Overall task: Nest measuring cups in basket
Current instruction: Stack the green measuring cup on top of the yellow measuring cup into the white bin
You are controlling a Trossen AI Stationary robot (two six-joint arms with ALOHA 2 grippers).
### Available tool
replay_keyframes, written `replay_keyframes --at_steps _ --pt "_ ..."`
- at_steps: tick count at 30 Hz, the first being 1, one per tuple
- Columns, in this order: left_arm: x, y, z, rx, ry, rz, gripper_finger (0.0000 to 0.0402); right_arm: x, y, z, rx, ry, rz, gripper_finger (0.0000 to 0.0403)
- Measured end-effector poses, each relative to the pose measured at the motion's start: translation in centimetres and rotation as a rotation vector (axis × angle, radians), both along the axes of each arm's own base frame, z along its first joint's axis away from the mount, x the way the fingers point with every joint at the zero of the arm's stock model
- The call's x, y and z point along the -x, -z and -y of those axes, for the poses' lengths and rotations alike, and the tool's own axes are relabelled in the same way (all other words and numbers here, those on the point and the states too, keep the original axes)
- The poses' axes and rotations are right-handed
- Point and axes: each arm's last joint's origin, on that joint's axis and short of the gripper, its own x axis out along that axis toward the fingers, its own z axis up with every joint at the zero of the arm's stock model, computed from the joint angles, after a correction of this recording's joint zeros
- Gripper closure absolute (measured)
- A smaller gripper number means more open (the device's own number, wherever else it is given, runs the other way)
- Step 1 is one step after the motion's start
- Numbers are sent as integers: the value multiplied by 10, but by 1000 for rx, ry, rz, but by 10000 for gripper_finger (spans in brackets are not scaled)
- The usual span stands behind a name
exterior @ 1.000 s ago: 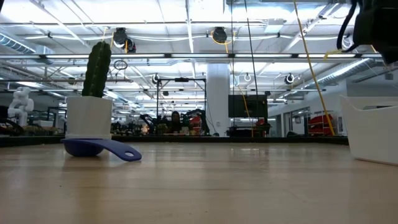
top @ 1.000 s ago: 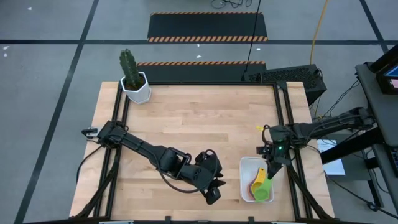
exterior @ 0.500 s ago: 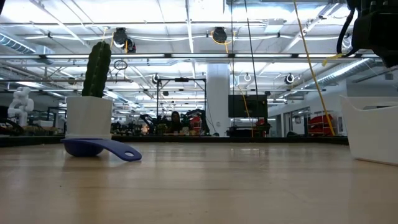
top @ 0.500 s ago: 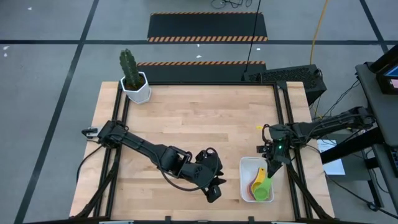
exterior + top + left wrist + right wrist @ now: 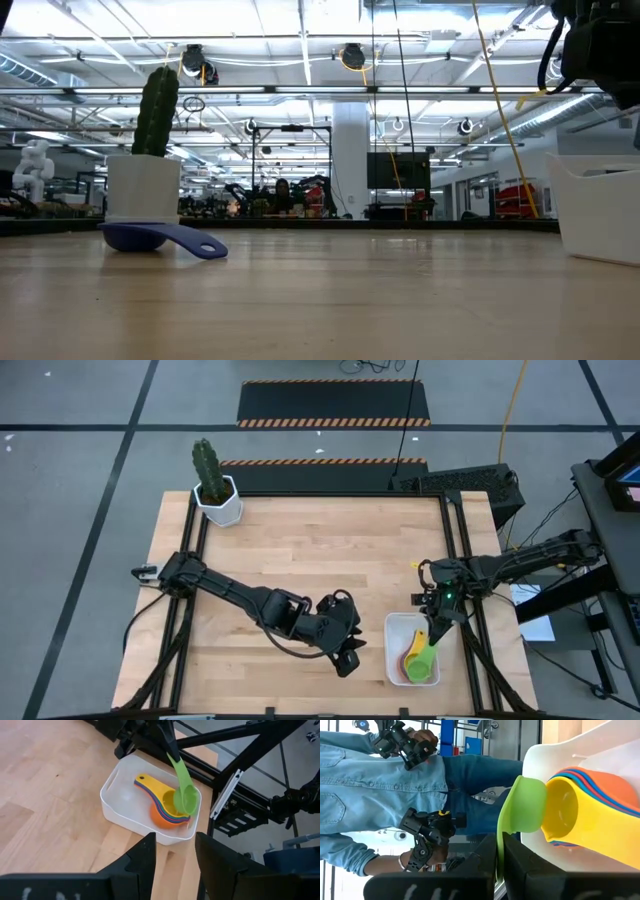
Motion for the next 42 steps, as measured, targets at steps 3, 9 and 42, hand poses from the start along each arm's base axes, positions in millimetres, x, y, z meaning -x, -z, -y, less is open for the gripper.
replay_keyframes --at_steps 3,9,42 --pt "0 0 0 -14 10 1 263 0 0 0 3 3 -1 387" --pt "-1 0 -2 -20 10 1 263 1 3 1 22 22 -21 356" --pt "-6 0 -16 -39 -16 1 263 1 4 4 196 152 -113 283"
